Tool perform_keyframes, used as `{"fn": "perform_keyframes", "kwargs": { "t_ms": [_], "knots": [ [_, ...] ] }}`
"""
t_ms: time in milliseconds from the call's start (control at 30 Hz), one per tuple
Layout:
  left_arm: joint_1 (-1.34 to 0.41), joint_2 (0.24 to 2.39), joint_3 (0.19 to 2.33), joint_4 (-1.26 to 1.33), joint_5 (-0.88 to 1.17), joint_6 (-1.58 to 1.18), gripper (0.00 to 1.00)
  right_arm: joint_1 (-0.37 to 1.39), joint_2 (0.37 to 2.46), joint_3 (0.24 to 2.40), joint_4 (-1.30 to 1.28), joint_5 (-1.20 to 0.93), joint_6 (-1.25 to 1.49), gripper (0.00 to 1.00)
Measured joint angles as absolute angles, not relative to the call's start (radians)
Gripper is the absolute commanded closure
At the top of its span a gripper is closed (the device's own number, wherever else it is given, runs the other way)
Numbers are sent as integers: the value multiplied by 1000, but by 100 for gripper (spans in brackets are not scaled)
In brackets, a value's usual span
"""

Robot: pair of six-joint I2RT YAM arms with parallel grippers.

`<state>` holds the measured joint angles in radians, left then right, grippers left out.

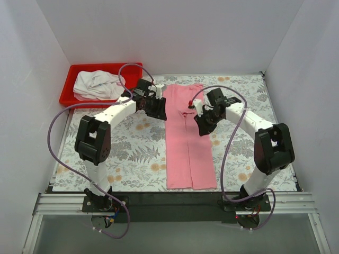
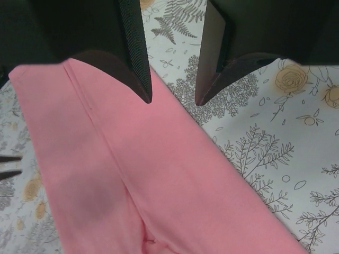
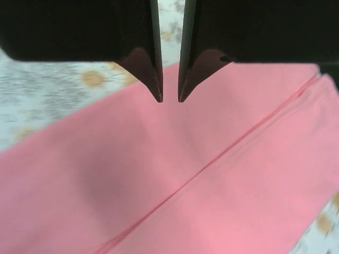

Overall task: Fold and stack the t-shirts
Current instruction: Fold the tshirt

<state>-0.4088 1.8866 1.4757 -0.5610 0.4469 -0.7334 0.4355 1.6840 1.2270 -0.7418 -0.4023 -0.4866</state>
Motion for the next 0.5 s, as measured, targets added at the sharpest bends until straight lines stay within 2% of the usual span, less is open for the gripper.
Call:
{"fn": "perform_keyframes", "kwargs": {
  "t_ms": [267, 500],
  "knots": [
    [-413, 2102, 1572, -538, 401, -745, 64, 315, 1901, 1475, -517, -390, -345, 89],
    [-408, 2197, 1672, -524, 385, -744, 64, 315, 2048, 1518, -414, -348, -286, 94]
  ]
}}
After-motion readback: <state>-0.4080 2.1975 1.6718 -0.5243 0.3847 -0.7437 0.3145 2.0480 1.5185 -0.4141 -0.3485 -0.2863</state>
